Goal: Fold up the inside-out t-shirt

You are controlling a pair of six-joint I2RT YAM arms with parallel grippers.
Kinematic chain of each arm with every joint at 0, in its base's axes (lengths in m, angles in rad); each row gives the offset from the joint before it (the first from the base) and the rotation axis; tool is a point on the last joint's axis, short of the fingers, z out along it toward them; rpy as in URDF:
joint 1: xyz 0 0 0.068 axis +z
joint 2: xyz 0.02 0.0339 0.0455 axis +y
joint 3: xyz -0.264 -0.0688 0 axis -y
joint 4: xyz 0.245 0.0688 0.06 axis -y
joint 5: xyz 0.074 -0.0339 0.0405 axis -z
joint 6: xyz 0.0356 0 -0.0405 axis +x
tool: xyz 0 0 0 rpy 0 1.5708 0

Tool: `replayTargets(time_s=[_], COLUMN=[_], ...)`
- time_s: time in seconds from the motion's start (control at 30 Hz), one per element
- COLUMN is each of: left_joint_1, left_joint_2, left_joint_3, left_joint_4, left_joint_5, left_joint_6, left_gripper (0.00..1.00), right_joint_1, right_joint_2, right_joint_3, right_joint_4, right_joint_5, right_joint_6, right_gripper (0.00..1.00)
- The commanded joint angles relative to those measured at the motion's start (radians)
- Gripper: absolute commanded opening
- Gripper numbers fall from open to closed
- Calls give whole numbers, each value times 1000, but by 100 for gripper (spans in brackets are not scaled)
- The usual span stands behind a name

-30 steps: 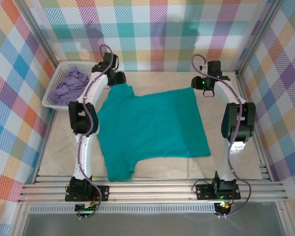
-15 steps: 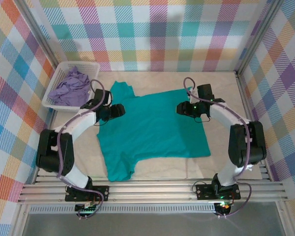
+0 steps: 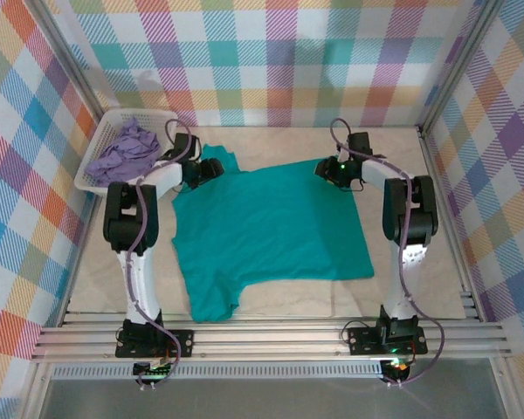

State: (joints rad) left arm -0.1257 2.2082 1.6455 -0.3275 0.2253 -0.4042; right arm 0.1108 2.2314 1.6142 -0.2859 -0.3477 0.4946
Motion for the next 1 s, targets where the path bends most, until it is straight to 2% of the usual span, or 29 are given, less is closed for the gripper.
replayTargets(time_s=[0.0,0.2,0.4,0.47,0.53,0.63,0.73,0.9,0.97], left_joint_1=[9,8,7,7,3,-13,-29,-60,-84], left_joint_2=[92,287,490,497,440,239,-28,-486,-632], left_joint_3=[123,391,783,857,837,640,312,-300,-491], left_joint_4=[-118,-270,-418,-437,-425,-332,-178,57,95], left_joint_5=[19,27,32,46,57,47,19,-42,-64], left_joint_6=[-2,35,55,50,47,49,24,-99,-124], left_gripper=[68,67,68,69,72,74,76,75,75], right_joint_1=[1,-17,-33,-33,-32,-27,-12,-9,-21], right_joint_2=[53,147,255,243,190,17,-216,-584,-710], right_joint_3=[88,211,445,489,485,327,49,-455,-590], right_joint_4=[-98,-170,-258,-261,-258,-218,-165,-204,-260], right_joint_5=[48,108,135,122,115,107,155,253,304], right_joint_6=[70,80,0,-56,-108,-165,-176,-81,-72], right_gripper=[43,42,43,43,44,45,47,48,48])
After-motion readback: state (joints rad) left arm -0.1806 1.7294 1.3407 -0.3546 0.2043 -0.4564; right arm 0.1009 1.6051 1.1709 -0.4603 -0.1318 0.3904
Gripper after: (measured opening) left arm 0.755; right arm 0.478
